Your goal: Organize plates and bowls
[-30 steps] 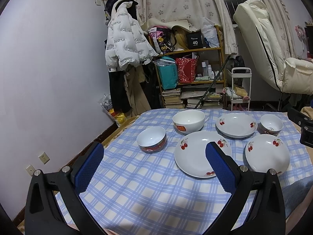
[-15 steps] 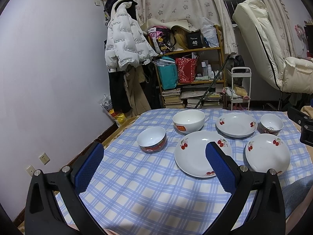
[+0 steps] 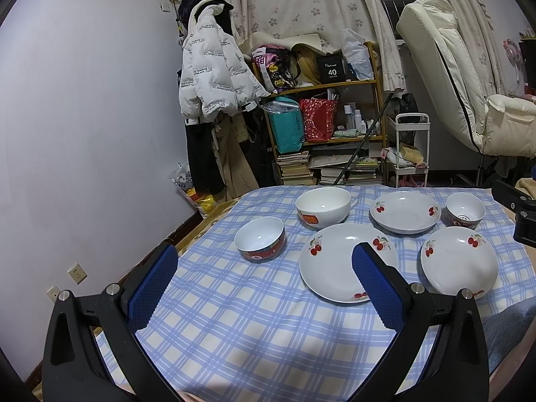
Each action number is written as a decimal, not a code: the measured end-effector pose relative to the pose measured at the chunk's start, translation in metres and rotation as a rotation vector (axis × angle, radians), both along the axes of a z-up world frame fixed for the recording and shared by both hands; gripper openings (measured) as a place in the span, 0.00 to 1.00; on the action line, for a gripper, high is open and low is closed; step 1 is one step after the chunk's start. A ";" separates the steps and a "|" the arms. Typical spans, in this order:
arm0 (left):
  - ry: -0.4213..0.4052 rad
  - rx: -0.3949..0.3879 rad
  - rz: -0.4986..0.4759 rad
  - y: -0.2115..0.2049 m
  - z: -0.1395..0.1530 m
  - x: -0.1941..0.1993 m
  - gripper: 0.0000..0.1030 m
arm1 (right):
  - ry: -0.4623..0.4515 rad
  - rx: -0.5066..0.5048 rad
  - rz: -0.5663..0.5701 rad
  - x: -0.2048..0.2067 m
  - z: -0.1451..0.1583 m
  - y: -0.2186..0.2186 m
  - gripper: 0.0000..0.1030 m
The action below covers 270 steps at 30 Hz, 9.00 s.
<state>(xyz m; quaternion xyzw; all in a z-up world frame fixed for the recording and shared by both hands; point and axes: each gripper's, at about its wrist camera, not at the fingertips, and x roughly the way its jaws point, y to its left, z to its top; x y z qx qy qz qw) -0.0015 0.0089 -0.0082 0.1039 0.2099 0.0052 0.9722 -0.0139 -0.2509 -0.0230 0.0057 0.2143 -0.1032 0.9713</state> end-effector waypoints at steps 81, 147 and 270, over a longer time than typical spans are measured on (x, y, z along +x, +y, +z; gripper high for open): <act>0.778 -0.129 0.007 -0.004 -0.163 0.244 0.47 | 0.575 0.207 0.209 0.239 -0.144 0.008 0.69; 0.866 -0.350 -0.076 0.011 -0.146 0.196 0.21 | 0.599 0.377 0.261 0.174 -0.130 0.013 0.10; 1.051 0.037 -0.427 -0.235 -0.181 0.209 0.14 | 0.767 0.634 -0.186 0.115 -0.168 -0.187 0.24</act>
